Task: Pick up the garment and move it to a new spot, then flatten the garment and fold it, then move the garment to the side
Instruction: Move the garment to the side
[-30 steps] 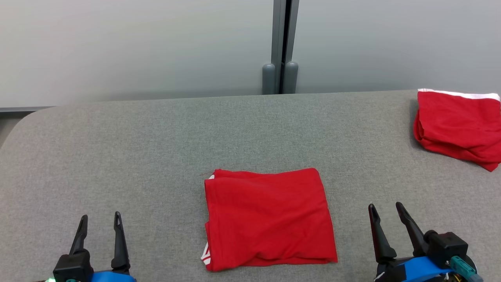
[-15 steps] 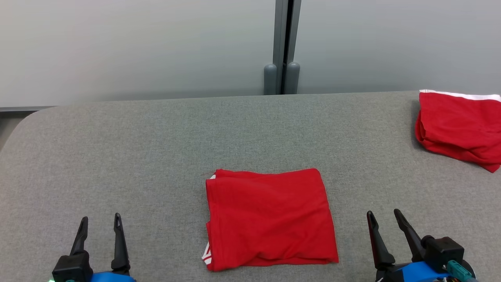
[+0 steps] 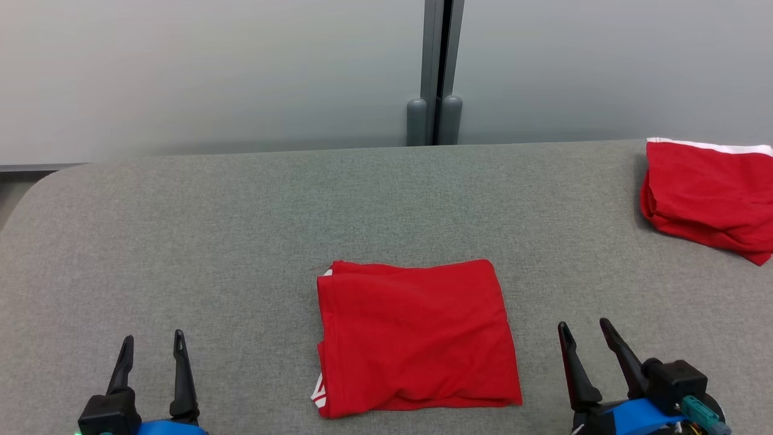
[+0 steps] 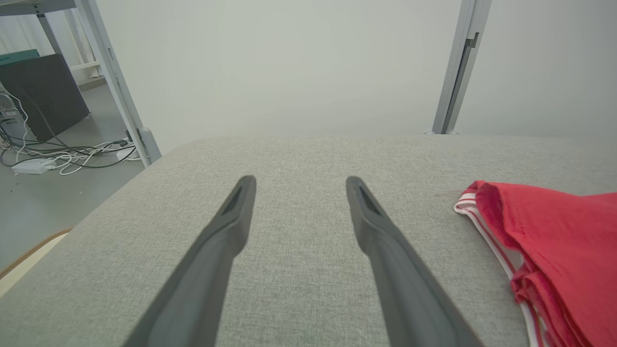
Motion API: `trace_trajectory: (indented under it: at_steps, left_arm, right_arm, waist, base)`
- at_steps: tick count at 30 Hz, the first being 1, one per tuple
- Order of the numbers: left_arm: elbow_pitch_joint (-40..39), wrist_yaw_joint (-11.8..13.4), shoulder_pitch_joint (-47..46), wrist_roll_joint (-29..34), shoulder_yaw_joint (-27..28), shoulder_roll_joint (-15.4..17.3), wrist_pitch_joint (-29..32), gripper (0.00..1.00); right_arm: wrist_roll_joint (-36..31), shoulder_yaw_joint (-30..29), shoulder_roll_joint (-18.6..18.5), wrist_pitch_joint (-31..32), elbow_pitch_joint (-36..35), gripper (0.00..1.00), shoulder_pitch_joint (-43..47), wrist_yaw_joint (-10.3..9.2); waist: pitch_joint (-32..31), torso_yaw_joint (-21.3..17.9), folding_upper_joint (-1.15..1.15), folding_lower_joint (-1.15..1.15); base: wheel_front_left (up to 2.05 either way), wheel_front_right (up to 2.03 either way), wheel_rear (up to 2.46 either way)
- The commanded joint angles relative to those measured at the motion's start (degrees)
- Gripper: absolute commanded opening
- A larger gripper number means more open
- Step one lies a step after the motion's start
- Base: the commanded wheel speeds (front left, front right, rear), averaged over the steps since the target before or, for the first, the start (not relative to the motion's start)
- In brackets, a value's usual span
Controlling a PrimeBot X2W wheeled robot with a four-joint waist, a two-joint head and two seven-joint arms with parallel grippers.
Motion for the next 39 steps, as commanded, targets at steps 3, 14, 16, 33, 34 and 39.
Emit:
trace_trajectory:
  at_steps: [3,14,16,33,34,39]
  left_arm:
    - [-0.2,0.1,-0.1,-0.3,0.0,0.3,-0.2,1.00]
    - [-1.0,-0.3,-2.7,-0.4,-0.7,0.2,-0.2,1.00]
    - [-0.8,-0.3,-3.5,-0.3,-1.0,0.2,-0.2,1.00]
    - [0.0,-0.9,-6.4,-0.7,-1.3,-0.2,-0.2,1.00]
    - [0.0,-0.8,-6.5,-0.7,-1.3,-0.2,-0.2,1.00]
    - [-0.5,-0.7,-6.7,-0.9,-1.2,-0.3,-0.2,1.00]
  right_arm:
    - [-0.5,1.5,0.0,-0.3,-0.5,1.00,-2.6,0.01]
    - [-1.2,8.2,0.0,4.7,5.2,1.00,-14.8,0.01]
    - [-1.7,8.6,-0.1,6.6,7.2,1.00,-16.3,0.01]
    - [3.0,11.3,-0.1,7.0,21.1,1.00,-15.9,0.01]
    - [3.3,11.7,-0.1,6.9,22.0,0.89,-16.2,0.01]
    - [3.2,12.0,0.0,4.6,24.8,0.00,-18.9,0.01]
  waist:
    - [0.5,0.0,0.00,0.00]
    - [3.6,1.1,0.00,0.00]
    - [4.3,1.5,0.00,0.00]
    - [7.8,2.9,0.00,0.00]
    - [7.8,3.0,0.00,0.00]
    - [7.6,3.2,0.00,0.00]
  base:
    - [0.00,0.00,0.00]
    - [0.00,0.00,0.00]
    - [0.00,0.00,0.00]
    - [0.00,0.00,0.00]
    - [0.00,0.00,0.00]
    - [0.00,0.00,0.00]
